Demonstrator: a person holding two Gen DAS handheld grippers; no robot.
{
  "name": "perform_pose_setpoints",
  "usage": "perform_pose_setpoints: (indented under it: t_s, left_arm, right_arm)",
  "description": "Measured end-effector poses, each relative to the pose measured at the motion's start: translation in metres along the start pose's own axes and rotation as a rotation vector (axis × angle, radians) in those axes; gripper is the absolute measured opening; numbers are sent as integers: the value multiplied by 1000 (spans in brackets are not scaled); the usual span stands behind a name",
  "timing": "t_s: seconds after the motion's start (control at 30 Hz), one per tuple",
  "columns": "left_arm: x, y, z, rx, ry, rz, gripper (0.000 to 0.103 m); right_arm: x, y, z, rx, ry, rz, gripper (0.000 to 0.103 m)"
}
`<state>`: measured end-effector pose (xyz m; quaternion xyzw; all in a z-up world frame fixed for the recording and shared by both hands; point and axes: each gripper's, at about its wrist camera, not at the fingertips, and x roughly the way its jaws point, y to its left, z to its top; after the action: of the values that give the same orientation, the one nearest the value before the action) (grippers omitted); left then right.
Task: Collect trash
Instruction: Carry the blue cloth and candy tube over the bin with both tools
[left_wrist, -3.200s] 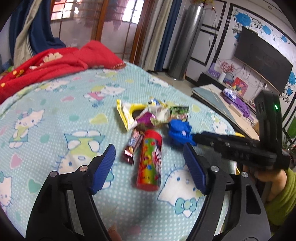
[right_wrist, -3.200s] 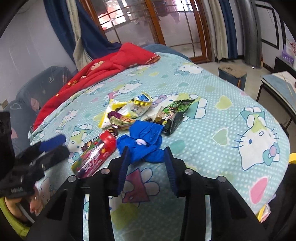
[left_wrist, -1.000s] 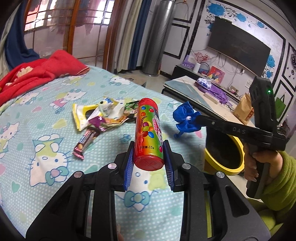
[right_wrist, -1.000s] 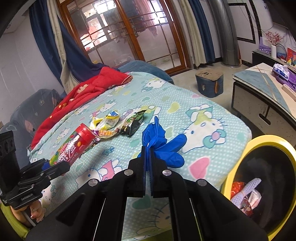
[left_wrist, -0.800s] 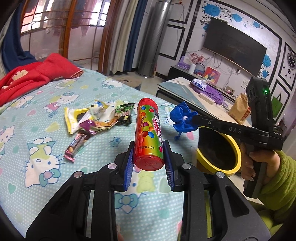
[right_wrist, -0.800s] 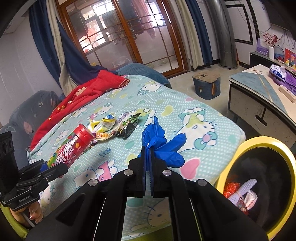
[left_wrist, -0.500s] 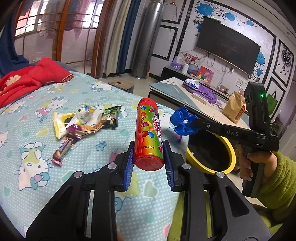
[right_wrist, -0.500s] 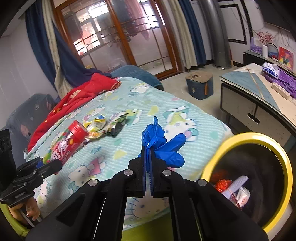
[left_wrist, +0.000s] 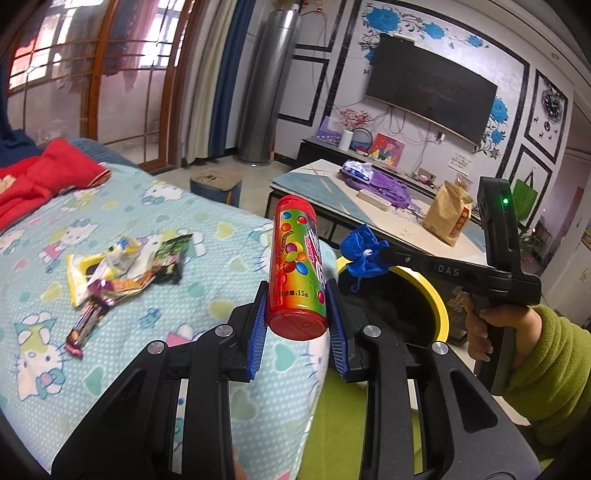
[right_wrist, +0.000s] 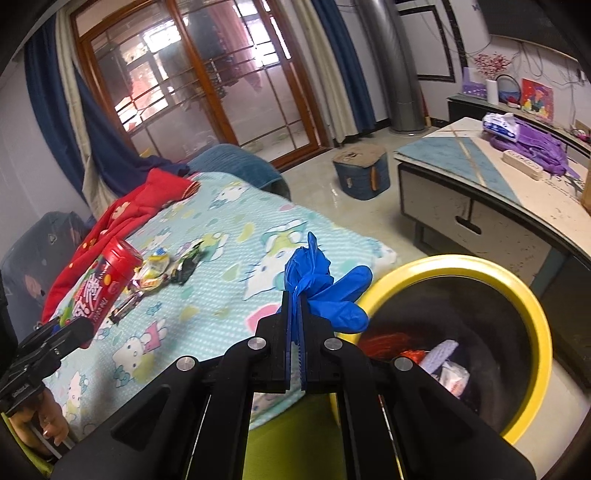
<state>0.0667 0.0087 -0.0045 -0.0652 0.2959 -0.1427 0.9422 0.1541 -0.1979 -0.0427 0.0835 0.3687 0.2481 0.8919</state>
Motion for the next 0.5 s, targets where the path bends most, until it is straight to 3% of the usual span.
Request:
perform_pose_setpoints:
  t_s: [0.5]
  left_arm:
    - [28,-41,5,88,14,-67,23]
  right_arm:
    - [-23,-56,4,100,-49,-88,3]
